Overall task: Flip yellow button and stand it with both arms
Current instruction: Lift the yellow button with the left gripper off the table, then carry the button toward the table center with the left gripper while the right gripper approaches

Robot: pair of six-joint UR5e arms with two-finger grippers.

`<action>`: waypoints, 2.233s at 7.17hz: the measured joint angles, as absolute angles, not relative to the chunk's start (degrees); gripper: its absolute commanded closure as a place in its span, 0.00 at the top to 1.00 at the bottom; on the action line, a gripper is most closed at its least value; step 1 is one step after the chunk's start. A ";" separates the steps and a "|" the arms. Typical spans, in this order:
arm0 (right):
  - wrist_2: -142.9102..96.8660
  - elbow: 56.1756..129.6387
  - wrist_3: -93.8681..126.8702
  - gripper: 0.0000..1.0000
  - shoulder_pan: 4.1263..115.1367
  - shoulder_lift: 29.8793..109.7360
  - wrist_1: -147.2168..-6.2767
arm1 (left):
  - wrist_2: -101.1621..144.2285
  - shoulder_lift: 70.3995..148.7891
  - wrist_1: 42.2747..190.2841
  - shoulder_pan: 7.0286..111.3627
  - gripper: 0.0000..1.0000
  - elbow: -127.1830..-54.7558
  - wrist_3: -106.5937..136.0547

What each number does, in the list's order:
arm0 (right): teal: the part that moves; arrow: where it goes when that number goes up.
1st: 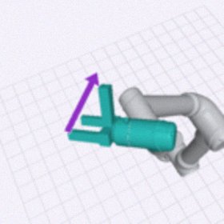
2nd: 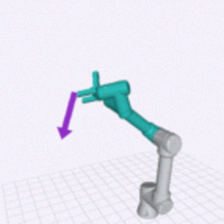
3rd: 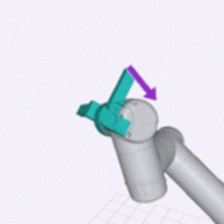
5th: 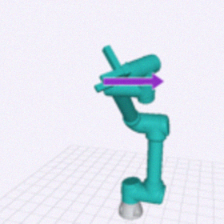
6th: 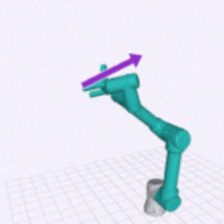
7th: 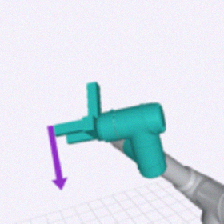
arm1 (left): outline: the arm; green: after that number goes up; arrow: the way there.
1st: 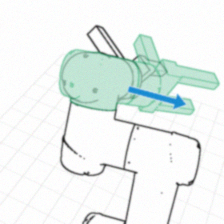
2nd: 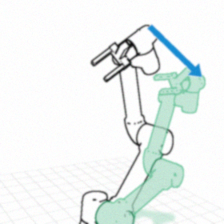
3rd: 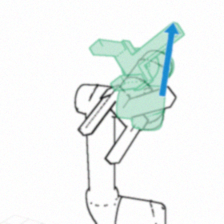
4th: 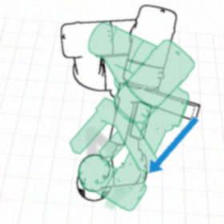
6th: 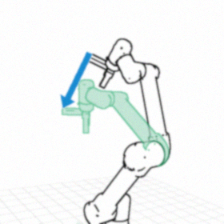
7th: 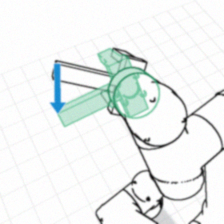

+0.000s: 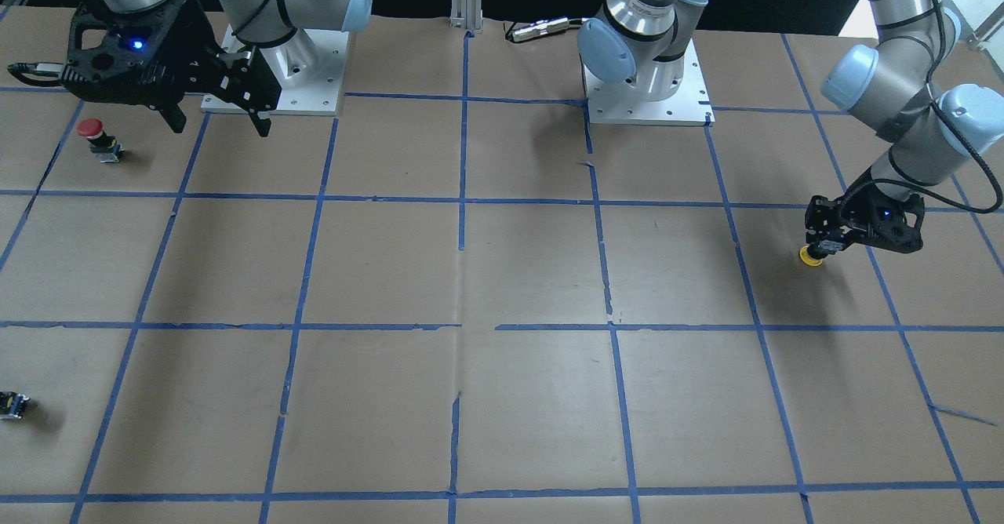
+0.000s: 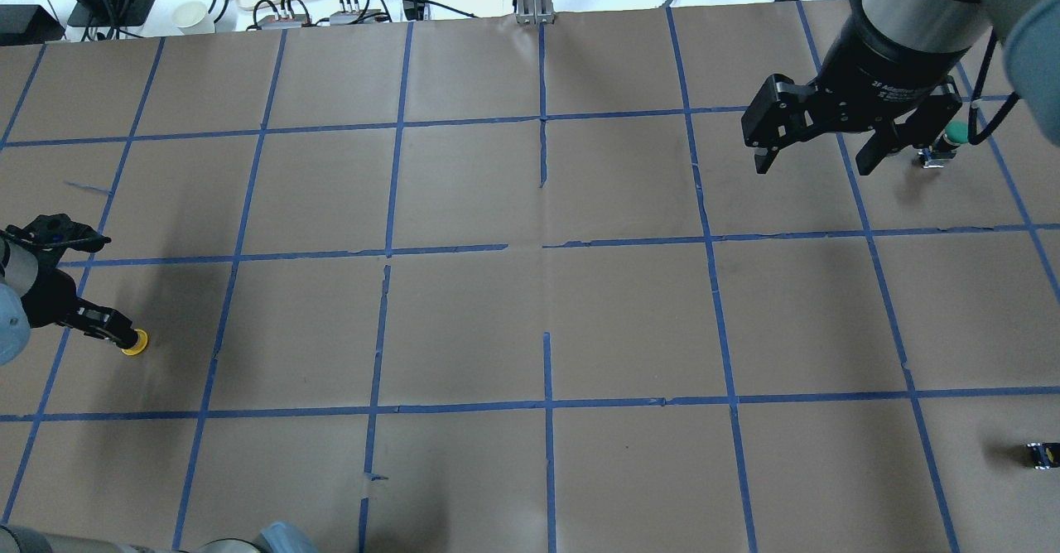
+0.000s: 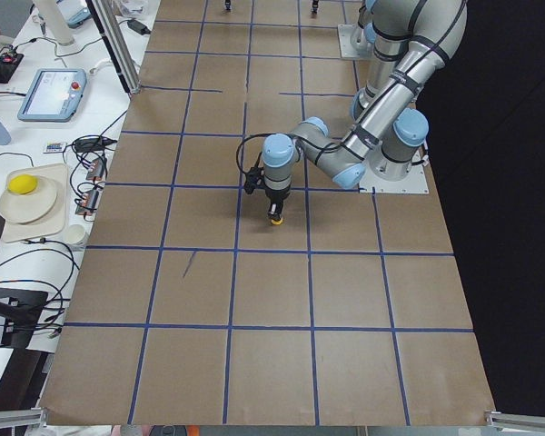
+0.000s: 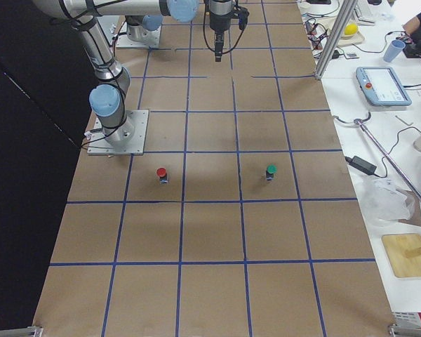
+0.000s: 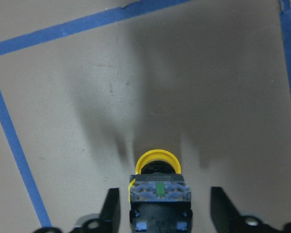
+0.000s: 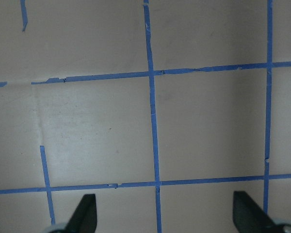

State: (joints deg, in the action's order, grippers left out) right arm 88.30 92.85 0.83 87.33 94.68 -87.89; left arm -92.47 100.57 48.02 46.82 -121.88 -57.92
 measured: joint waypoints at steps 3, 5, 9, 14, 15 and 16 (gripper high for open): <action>88.30 92.94 0.94 1.00 86.96 94.55 -87.82 | -90.38 98.00 52.12 48.02 0.08 -120.97 -57.01; 88.83 92.96 0.99 1.00 86.56 94.58 -87.59 | -87.14 92.71 58.94 54.20 0.07 -119.70 -51.38; 87.45 93.43 8.21 1.00 84.13 94.94 -86.95 | -70.77 88.28 74.31 68.13 0.02 -114.78 -36.98; 68.20 93.20 40.42 1.00 83.22 94.58 -86.45 | -30.28 84.31 78.74 79.96 0.01 -114.79 -12.82; 63.16 93.50 41.97 1.00 82.19 94.67 -85.56 | -22.92 84.02 78.74 80.61 0.01 -114.89 -10.67; 57.44 93.59 42.55 1.00 81.31 94.94 -83.92 | -16.82 83.69 78.66 81.18 0.01 -114.93 -8.96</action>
State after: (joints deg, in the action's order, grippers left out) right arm 57.44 93.59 42.55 81.31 94.94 -83.92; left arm -16.82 83.69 78.66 81.18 -114.93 -8.96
